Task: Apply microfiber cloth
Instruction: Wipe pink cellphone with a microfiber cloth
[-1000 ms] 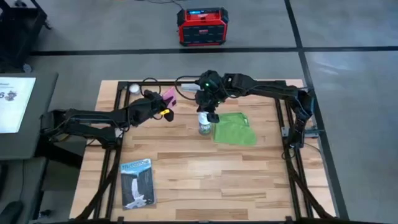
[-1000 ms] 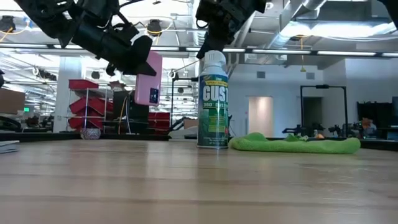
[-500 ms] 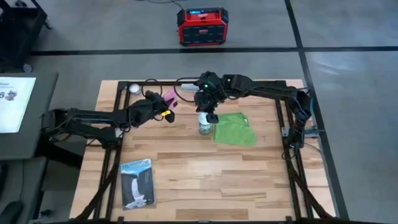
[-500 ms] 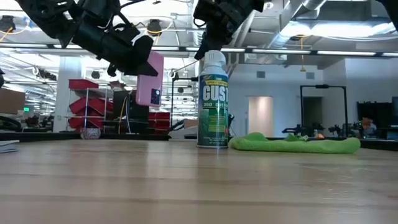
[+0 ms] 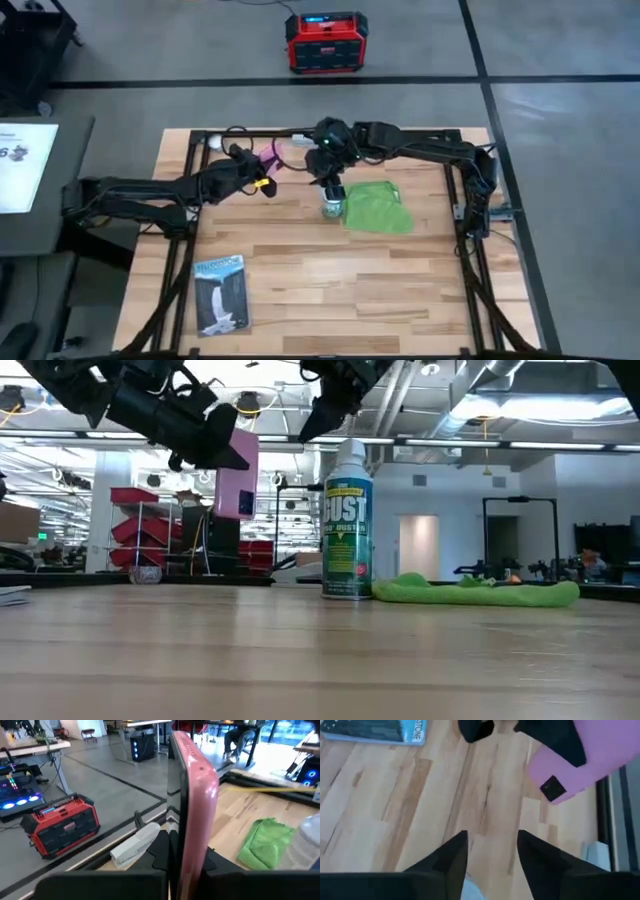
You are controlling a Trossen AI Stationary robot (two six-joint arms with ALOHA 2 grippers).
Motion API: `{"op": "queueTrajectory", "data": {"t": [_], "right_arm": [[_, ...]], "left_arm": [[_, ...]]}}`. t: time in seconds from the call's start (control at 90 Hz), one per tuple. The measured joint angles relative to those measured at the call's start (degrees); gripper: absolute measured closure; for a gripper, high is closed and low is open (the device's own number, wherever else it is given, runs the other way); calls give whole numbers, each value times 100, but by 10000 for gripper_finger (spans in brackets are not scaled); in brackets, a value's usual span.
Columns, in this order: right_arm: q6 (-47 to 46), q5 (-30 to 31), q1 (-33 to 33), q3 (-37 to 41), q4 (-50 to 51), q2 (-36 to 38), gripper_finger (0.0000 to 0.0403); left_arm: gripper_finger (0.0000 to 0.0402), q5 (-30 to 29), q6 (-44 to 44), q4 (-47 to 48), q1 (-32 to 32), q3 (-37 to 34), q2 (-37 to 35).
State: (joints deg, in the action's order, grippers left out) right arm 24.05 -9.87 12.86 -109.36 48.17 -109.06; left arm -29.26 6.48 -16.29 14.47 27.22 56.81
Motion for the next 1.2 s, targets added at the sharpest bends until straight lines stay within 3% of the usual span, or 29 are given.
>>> {"op": "queueTrajectory", "data": {"t": [0.167, 0.333, 0.467, 0.589, 0.856, 1.2], "right_arm": [[60, 88, -15, -378, 243, 84, 262], [324, 437, -86, -587, 626, 473, 318], [343, 569, -92, -587, 1141, 946, 385], [229, 593, -92, -350, 1558, 1459, 399], [-290, 1032, -140, 1249, 1406, 3117, 403], [-1229, 1000, -54, 4806, -339, 6058, 403]], "left_arm": [[400, -2, -29, 184, -5, 0, -80], [400, -2, -32, 292, -5, 0, -74], [400, -3, -65, 308, -5, 0, -74], [400, -4, -70, 328, -23, 0, -76], [400, -4, -218, 289, -162, 0, -76], [400, 197, -445, 303, -448, 0, -219]]}}
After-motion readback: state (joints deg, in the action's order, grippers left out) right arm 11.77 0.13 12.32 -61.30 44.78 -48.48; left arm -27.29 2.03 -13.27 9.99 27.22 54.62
